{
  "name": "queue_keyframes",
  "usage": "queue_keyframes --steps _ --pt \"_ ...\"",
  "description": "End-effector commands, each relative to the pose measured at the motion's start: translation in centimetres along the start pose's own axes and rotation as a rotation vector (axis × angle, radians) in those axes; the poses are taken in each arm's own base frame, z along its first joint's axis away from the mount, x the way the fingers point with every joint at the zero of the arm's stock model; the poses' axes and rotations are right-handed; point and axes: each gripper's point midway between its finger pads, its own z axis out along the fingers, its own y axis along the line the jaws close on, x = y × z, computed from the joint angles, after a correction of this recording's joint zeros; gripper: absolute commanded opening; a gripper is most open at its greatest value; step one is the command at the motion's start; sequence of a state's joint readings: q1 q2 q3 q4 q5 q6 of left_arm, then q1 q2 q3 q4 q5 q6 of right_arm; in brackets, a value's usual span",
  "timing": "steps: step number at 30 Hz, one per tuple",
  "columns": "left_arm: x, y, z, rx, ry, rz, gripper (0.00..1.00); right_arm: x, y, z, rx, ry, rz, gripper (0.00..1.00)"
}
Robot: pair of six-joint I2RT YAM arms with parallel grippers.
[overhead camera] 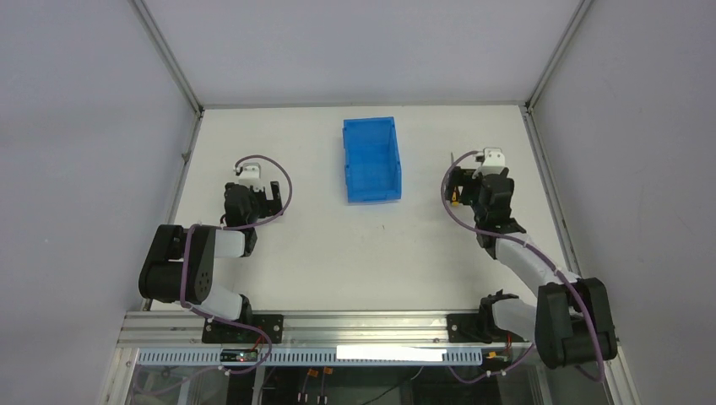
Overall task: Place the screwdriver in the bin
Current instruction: Pick up the screwdriver from the center of the board.
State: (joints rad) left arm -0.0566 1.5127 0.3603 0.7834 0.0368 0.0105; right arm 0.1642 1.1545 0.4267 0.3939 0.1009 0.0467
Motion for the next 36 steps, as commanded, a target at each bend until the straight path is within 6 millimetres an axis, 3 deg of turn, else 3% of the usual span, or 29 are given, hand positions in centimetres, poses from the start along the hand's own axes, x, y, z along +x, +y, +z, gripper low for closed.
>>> queue_keyframes --steps 1,10,23,30,36 --pt "-1.8 0.2 0.4 0.002 -0.053 -0.011 1.00 -5.2 0.7 -1.1 0.000 -0.013 0.042 0.99" --pt "-1.8 0.2 0.4 0.003 -0.053 -0.012 1.00 -12.2 1.2 -4.4 0.005 -0.021 0.125 0.99" --pt "-1.8 0.2 0.4 0.002 -0.053 -0.012 1.00 -22.4 1.6 -10.9 -0.006 -0.087 0.143 0.99" --pt "-1.8 0.2 0.4 0.003 -0.054 -0.011 1.00 -25.7 1.7 -13.2 -0.011 -0.090 0.128 0.99" --pt "-1.8 0.2 0.4 0.002 -0.054 -0.011 1.00 -26.4 1.6 -13.7 -0.003 -0.069 0.109 0.98"
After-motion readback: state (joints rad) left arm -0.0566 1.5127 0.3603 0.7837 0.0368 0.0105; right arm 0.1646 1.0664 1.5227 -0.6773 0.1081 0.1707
